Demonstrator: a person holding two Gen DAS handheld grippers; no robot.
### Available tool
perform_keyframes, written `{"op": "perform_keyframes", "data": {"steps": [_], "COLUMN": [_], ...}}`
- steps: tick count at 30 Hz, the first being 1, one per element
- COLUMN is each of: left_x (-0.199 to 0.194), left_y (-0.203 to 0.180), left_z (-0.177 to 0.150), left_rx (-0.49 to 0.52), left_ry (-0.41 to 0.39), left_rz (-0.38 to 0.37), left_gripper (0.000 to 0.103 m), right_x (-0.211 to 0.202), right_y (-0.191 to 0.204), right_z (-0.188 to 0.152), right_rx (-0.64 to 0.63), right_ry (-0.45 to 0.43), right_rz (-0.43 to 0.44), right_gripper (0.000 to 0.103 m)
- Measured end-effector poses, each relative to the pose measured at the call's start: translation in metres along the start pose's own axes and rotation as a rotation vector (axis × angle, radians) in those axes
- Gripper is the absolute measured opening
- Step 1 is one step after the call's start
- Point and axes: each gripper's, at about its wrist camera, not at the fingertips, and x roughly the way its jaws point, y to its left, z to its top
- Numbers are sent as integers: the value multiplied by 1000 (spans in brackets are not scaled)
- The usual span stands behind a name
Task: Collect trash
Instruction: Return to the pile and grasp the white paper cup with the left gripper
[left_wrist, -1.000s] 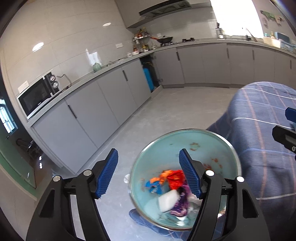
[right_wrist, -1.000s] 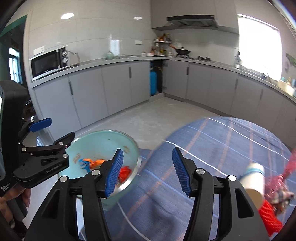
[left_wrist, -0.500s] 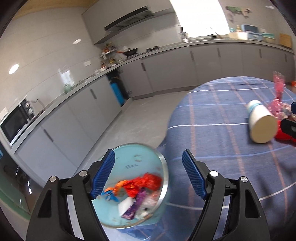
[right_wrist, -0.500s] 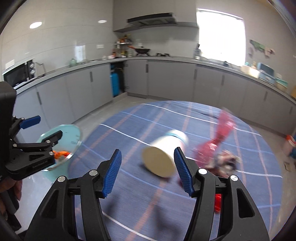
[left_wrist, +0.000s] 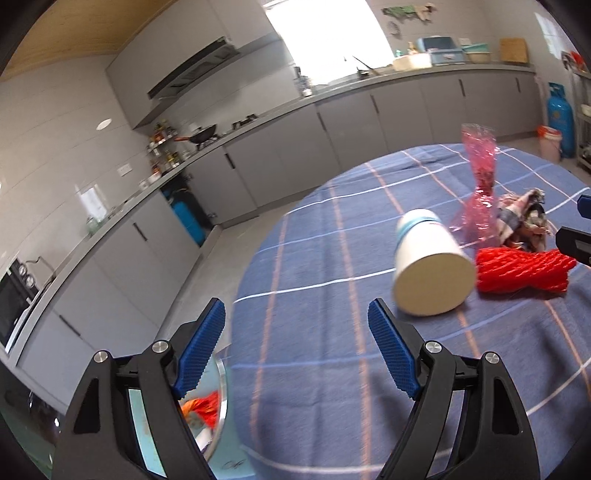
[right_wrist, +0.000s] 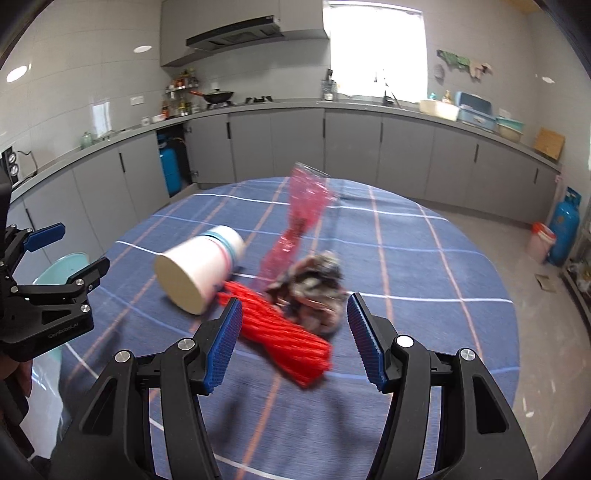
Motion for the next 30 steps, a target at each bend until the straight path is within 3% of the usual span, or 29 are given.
{"op": "perform_keyframes", "data": {"steps": [19, 22, 24, 27, 29, 30], "left_x": [43, 45, 48, 52, 54, 55], "left_y": [-53, -55, -57, -59, -60, -60], "left_z": [21, 22, 23, 22, 22, 21], "left_rx": [97, 111, 119, 131, 135, 132], "left_ry": [6, 18, 28, 52, 61, 69], "left_rz": [-71, -79, -89, -107, -123, -128], "left_gripper": [78, 74, 67, 44, 19, 14], "right_x": [17, 19, 21, 24, 25, 25], "right_y": [-33, -34, -33, -31, -30, -29], "right_z": [-13, -12, -12, -10, -10, -10], "right_rx": [53, 53, 53, 48, 44, 43], "right_ry": [77, 84, 89, 96, 99, 101], "right_rz": [-20, -17, -14, -10, -8, -5], "right_gripper": [61, 61, 61, 61, 61, 61]}}
